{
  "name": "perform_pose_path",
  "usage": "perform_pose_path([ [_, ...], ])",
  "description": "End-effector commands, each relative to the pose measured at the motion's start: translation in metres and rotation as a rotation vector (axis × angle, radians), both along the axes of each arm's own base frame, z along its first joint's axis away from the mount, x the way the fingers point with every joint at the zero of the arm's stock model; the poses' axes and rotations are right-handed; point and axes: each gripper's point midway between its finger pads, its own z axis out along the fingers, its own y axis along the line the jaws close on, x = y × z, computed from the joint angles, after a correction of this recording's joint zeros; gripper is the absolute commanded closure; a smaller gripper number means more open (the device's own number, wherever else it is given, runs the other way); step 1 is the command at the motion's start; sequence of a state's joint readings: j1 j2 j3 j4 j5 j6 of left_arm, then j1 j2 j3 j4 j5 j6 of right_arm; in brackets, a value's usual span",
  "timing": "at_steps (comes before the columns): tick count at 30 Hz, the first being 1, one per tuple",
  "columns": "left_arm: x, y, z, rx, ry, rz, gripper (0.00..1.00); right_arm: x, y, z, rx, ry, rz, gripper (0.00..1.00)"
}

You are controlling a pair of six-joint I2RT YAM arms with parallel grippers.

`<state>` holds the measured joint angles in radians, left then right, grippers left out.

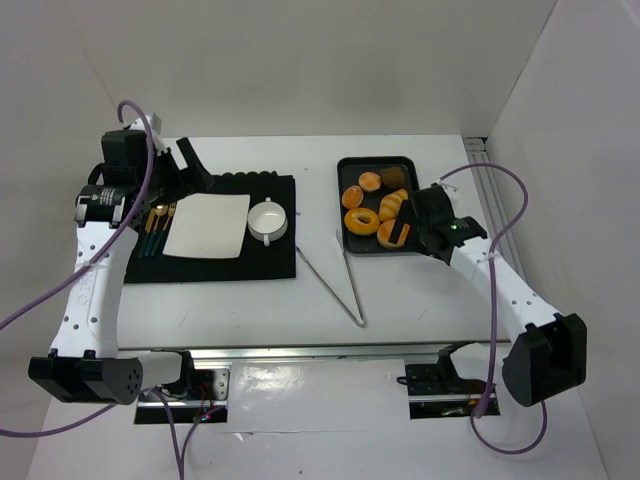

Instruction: Place the bread

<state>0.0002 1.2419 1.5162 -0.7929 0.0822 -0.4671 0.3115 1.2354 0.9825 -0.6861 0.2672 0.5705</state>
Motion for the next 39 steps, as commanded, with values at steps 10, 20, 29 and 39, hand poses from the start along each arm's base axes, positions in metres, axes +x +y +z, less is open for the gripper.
perform_pose_path([
  [10,0.003,0.004,0.0,-0.008,-0.011,0.012,0.0,-0.004,0.044,-0.007,-0.053,-0.001,0.164,0.0],
  [20,0.006,-0.002,-0.012,-0.042,0.015,-0.004,0.0,-0.065,0.151,-0.039,-0.046,0.044,0.632,0.0],
  [29,0.015,-0.005,-0.018,-0.044,0.018,-0.027,0.0,-0.078,0.167,-0.071,-0.059,0.122,0.744,0.0],
  [39,0.018,-0.009,-0.024,-0.056,0.036,-0.044,0.0,-0.075,0.183,-0.11,-0.118,0.069,0.839,0.0],
])
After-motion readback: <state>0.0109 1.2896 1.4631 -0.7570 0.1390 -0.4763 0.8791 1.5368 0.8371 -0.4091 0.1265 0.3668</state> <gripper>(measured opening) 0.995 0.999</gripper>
